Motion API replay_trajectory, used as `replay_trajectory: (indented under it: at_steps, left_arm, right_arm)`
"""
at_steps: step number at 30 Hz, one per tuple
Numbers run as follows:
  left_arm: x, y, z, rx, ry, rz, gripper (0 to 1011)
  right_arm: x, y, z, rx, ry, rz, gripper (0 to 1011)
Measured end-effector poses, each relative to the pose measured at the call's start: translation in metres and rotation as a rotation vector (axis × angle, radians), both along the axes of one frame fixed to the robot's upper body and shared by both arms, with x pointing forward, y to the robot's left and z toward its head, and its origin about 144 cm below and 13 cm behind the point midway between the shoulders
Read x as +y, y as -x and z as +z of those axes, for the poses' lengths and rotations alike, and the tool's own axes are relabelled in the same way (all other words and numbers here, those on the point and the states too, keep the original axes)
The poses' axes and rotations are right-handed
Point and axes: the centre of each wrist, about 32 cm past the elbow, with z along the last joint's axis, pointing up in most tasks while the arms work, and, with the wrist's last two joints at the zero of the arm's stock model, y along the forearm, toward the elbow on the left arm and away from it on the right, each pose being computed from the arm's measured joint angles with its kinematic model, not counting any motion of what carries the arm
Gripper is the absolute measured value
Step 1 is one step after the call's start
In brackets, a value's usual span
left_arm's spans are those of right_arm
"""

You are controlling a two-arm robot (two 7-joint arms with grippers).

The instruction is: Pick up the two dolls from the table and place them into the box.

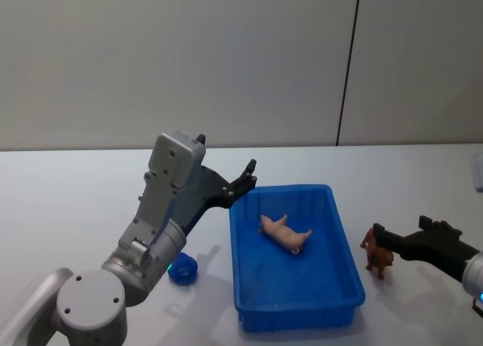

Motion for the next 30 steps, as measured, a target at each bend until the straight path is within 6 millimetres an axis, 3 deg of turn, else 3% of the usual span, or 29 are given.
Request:
replay_trajectory:
  at_steps: [30]
  left_arm:
    - [0.0000, 0.0000, 0.0000, 0.000, 0.000, 0.000, 1001]
  right_arm:
    - [0.0070, -0.0037, -0.0092, 0.153, 0.044, 0.007, 1001]
